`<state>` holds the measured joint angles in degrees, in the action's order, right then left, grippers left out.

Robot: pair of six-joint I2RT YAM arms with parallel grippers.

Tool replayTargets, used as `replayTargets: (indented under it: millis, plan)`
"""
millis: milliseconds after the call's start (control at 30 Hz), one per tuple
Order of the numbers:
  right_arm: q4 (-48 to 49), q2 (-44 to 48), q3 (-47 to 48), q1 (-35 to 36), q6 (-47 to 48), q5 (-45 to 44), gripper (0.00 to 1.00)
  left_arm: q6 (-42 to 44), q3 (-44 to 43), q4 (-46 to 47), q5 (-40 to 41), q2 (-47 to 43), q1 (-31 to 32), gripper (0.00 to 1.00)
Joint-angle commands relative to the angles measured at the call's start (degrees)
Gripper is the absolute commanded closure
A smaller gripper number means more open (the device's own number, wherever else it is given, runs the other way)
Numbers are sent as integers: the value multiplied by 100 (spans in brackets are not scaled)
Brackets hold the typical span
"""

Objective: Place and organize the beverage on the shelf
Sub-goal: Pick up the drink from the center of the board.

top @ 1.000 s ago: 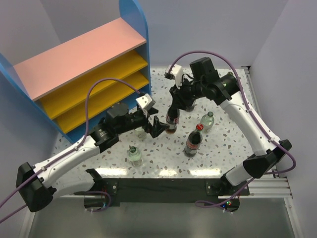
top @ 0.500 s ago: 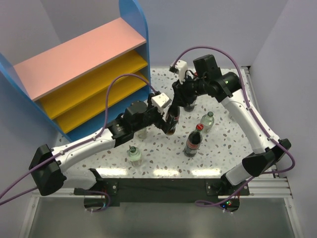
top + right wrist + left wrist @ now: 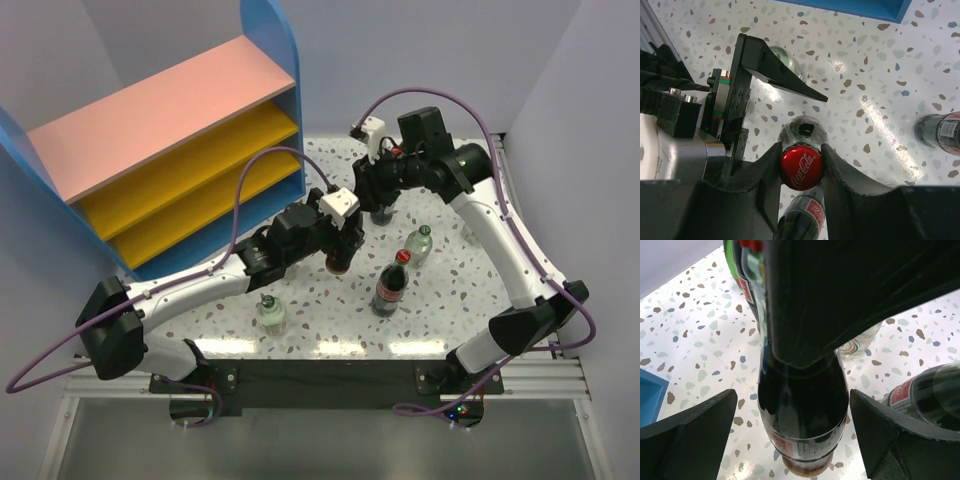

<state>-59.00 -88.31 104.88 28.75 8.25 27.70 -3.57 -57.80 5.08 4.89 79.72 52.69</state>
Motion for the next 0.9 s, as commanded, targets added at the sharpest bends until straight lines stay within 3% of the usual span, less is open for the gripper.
replayTargets:
  millis: [0,467,600,700,733,800,833,867]
  plan:
    - [741,323,498,-71,-315,517,100,129,-223,256,215,8,49,1]
    - [785,332,498,-177,-456,719,100,138,-346,353,136,254,93,6]
    - [776,341,455,-195,-456,728,100,146,-407,344,100,307,93,14]
    - [776,350,419,-212,-447,736,100,129,-521,248,39,368,93,33]
    - [785,350,410,-212,-438,745,100,111,-574,213,-13,368,93,51]
    - [794,359,375,-212,-438,797,100,85,-618,195,-66,360,93,71]
    - [803,367,358,-212,-438,815,100,59,-627,186,-119,334,93,91]
    - [811,376,349,-212,-447,850,100,32,-627,195,-119,316,93,100]
